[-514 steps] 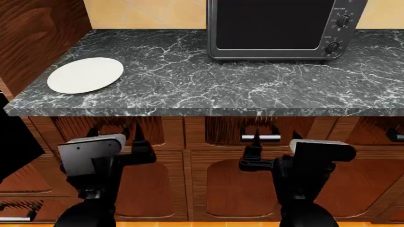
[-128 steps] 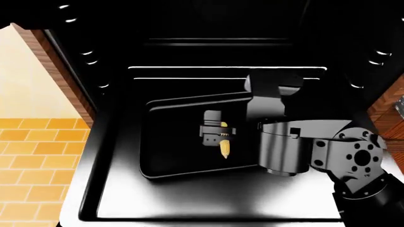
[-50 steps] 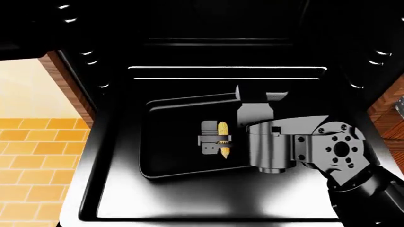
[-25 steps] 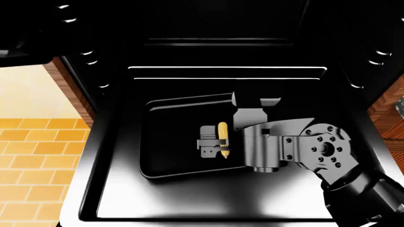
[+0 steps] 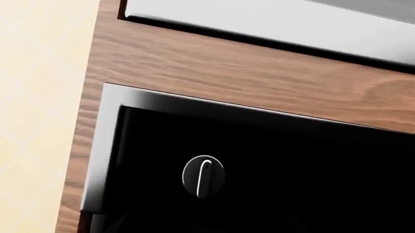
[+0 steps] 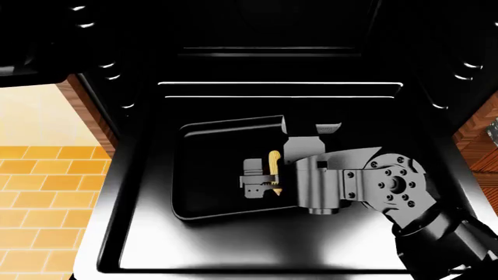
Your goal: Pick the corn from the oven and place it on the plate on the counter.
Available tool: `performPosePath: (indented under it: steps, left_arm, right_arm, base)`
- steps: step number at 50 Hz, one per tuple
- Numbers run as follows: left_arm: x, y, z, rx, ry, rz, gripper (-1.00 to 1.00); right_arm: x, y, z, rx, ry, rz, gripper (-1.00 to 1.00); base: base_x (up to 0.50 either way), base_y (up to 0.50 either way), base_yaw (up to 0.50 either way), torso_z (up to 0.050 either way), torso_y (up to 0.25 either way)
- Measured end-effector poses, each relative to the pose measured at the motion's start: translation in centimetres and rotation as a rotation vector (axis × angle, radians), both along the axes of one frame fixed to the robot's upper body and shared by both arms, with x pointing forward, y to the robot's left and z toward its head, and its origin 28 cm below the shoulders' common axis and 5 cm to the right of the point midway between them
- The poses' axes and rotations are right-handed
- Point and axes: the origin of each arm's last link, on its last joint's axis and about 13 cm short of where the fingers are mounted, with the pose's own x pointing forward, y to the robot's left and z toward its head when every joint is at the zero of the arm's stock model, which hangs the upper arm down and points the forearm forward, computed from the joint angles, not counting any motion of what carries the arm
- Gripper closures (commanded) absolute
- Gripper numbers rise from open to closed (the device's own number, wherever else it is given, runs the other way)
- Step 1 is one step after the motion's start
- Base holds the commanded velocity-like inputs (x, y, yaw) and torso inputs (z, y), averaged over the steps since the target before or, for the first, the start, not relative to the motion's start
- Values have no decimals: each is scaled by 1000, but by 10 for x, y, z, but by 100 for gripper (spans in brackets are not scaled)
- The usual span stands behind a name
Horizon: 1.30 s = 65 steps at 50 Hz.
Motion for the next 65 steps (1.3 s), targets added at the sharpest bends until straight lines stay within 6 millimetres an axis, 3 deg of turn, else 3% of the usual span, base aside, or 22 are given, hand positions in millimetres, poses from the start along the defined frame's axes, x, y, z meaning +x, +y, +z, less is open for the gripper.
performPosePath:
  steps: [22,23,65]
  left_arm:
    - [2,0,-4,-3,6,-1,-100]
    - [2,0,-4,-3,6,-1,-100]
    - [1,-2,-3,0,6,-6,-100]
  right_arm:
    - [4,-2,-11,-6,22,-12,-100]
    - [4,-2,-11,-6,22,-12,100]
    - [-3,2,-4,-16,-32,36,100]
  base:
    - [0,0,0,0,0]
    - [0,0,0,0,0]
    - [0,0,0,0,0]
